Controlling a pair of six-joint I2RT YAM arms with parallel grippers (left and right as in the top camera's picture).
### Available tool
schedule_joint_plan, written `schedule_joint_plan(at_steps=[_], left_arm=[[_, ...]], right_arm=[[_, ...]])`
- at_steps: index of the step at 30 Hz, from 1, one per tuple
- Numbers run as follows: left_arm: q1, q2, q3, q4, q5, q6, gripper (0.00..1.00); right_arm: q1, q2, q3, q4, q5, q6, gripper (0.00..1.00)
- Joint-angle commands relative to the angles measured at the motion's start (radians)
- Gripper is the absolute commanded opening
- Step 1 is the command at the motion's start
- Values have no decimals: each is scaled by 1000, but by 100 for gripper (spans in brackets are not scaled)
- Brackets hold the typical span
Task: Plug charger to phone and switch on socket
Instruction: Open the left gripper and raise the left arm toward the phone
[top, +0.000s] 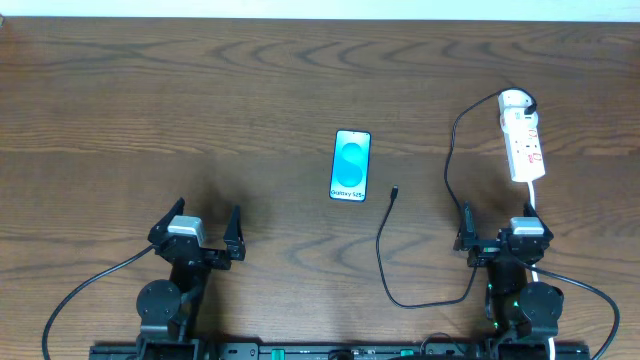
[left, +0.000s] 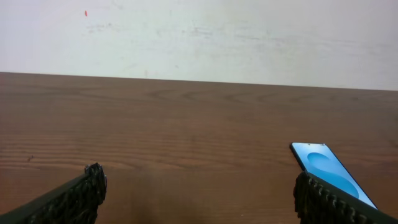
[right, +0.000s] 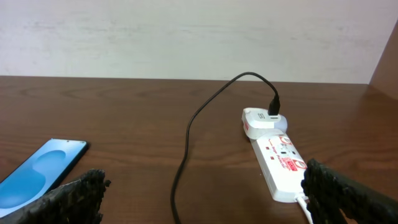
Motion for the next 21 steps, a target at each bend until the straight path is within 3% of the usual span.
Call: schedule_joint_plan(at_steps=[1,7,12,15,18,21], left_arm=[[8,-7,-13,-40,2,-8,98],[8,-7,-13,-39,6,-16,98],[7,-7,-13,0,283,-269,98],[8,-7,-13,83,277,-286,98],[8,-6,-5,317,263,-287,98],[8,11,48,362,167,-278,98]], right_arm=[[-2,-2,-2,-4,1,-8,99],[-2,-2,-2,-4,1,-8,99],[-2,-2,-2,-4,1,-8,99],[-2,-2,-2,-4,1,-8,99],[-2,-2,-2,-4,1,-8,99],[-2,-2,-2,-4,1,-8,99]])
